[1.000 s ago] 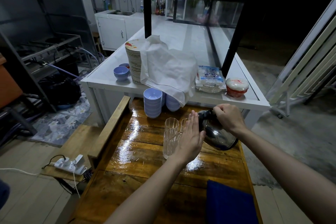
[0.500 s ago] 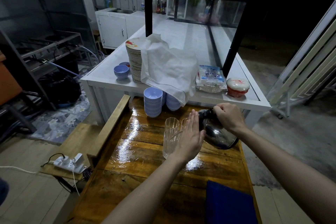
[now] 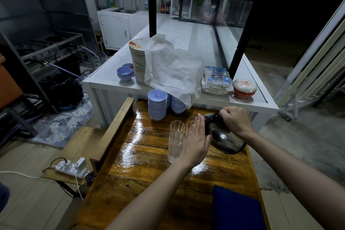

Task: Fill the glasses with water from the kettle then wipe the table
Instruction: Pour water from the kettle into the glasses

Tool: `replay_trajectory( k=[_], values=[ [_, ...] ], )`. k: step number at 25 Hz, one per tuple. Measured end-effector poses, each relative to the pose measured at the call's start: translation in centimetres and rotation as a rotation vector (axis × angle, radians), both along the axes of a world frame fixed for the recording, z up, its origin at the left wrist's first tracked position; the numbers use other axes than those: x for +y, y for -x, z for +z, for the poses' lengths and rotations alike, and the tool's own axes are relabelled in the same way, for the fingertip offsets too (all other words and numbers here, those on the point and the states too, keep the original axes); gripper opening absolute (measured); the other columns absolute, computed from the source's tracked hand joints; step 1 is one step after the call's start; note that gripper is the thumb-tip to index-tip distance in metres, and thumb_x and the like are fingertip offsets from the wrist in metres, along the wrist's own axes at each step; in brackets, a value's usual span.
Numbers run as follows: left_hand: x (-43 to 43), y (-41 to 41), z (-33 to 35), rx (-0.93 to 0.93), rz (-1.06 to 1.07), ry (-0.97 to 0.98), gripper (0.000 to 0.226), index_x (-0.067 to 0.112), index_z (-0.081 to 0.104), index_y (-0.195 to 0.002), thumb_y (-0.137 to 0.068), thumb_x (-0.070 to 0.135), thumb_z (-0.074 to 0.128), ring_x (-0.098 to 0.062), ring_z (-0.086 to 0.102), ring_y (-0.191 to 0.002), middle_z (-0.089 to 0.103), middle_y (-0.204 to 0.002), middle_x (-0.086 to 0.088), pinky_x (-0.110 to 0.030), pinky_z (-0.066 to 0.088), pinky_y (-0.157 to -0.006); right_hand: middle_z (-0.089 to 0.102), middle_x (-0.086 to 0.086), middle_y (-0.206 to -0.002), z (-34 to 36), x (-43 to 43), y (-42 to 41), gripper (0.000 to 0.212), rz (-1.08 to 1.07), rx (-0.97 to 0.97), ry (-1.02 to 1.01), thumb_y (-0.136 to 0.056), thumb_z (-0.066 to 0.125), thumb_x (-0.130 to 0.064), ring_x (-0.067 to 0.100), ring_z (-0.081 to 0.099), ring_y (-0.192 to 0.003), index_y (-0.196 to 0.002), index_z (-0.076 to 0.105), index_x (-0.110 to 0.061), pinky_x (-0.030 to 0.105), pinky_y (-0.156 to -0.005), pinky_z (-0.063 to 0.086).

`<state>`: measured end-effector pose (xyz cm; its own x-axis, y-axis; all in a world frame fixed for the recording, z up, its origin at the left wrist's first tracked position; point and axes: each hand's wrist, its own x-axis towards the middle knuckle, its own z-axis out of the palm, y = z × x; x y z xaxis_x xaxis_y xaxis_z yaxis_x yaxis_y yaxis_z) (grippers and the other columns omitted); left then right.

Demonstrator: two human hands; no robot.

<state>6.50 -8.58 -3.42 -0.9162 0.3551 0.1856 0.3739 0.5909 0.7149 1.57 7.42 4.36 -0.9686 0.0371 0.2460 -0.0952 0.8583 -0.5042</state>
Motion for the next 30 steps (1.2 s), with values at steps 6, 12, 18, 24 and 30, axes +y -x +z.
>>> replay_trajectory(
  k=[6, 12, 18, 24, 30],
  values=[
    [0.0, -0.1, -0.1, 0.0, 0.001, -0.002, 0.068, 0.013, -0.015, -0.153, -0.106, 0.033, 0.029, -0.007, -0.022, -0.147, -0.023, -0.161, -0.002, -0.018, -0.015, -0.117, 0.055, 0.019, -0.052, 0.2, -0.1, 0.0, 0.042, 0.021, 0.018, -0.026, -0.078, 0.043, -0.034, 0.022, 0.043, -0.048, -0.051, 0.05, -0.003, 0.032, -0.049, 0.033],
    [-0.3, -0.1, 0.1, -0.007, -0.008, 0.003, 0.068, 0.014, -0.015, -0.154, -0.105, 0.035, 0.029, -0.007, -0.022, -0.147, -0.023, -0.161, -0.001, -0.026, -0.01, -0.121, 0.055, 0.018, -0.051, 0.2, -0.2, 0.1, 0.042, 0.035, 0.032, -0.022, -0.078, 0.043, -0.034, 0.022, 0.042, -0.046, -0.05, 0.051, -0.004, 0.03, -0.048, 0.03],
    [-0.1, 0.1, 0.0, -0.003, -0.005, 0.002, 0.068, 0.014, -0.013, -0.154, -0.105, 0.035, 0.029, -0.006, -0.021, -0.147, -0.021, -0.162, 0.0, -0.024, -0.011, -0.121, 0.056, 0.014, -0.05, 0.0, 0.0, -0.2, 0.042, 0.025, 0.028, 0.0, -0.079, 0.044, -0.034, 0.031, 0.051, -0.051, -0.051, 0.054, -0.004, 0.036, -0.049, 0.038],
    [1.0, 0.6, 1.4, 0.076, -0.029, 0.034, 0.063, 0.012, -0.001, -0.156, -0.106, 0.032, 0.031, -0.008, -0.012, -0.149, -0.007, -0.164, -0.003, -0.026, -0.006, -0.122, 0.048, 0.006, -0.052, -0.4, 1.3, -2.0, 0.036, -0.121, -0.036, 0.225, -0.077, 0.041, -0.034, 0.02, 0.042, -0.053, -0.05, 0.048, -0.011, 0.034, -0.053, 0.029],
    [2.6, 1.9, 1.9, 0.163, -0.125, 0.163, 0.06, 0.01, 0.006, -0.156, -0.106, 0.037, 0.025, -0.012, -0.006, -0.151, 0.001, -0.164, -0.005, -0.03, -0.002, -0.124, 0.054, 0.011, -0.061, -3.0, 3.6, -3.1, 0.033, -0.298, -0.096, 0.501, -0.082, 0.047, -0.029, 0.025, 0.049, -0.063, -0.059, 0.057, -0.007, 0.038, -0.059, 0.037]
  ],
)
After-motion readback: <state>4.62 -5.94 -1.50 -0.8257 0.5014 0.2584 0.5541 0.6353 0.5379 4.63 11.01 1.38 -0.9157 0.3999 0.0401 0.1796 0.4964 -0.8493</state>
